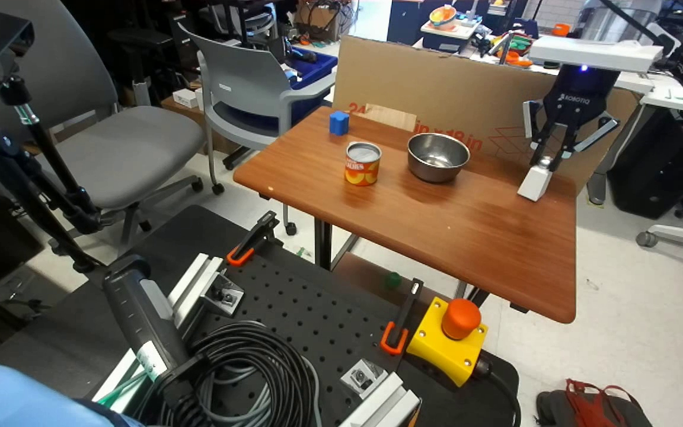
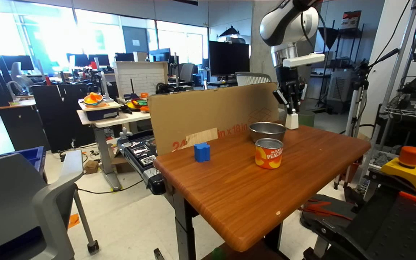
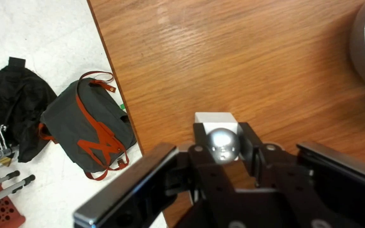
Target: Remove the white bottle from the silver bowl and put it on the table
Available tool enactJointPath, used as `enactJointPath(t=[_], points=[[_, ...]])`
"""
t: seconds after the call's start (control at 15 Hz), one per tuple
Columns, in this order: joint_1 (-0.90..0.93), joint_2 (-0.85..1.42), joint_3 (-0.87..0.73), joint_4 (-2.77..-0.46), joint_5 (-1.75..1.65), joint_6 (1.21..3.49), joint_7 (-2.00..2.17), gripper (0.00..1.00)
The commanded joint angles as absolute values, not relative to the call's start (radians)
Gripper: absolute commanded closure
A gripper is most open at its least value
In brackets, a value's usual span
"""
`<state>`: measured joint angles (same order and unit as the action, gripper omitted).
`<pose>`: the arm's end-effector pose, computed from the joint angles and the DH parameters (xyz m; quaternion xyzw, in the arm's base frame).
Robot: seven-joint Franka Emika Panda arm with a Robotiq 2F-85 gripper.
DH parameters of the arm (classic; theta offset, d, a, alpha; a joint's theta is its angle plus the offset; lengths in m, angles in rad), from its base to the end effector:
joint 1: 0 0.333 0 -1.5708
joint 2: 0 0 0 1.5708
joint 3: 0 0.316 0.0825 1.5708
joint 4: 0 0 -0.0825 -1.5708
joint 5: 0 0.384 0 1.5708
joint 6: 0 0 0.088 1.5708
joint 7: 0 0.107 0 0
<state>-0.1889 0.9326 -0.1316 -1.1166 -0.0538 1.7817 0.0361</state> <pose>0.7085 -0.2105 0.2293 0.9772 -0.1474 -0.1396 0.0619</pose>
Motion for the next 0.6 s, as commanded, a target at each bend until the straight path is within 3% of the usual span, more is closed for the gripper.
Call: enactJointPath(t=[0.0, 0.07, 0.2, 0.53], points=[[-0.196, 1.044, -0.132, -0.928, -0.071, 1.671, 0.010, 0.88], [-0.197, 1.046, -0.131, -0.912, -0.072, 1.657, 0.008, 0.46], [-0.197, 1.037, -0.129, -0.908, -0.078, 1.666, -0.008, 0.40], [-0.173, 0.915, -0.131, -1.033, -0.103, 1.774, -0.040, 0.02]])
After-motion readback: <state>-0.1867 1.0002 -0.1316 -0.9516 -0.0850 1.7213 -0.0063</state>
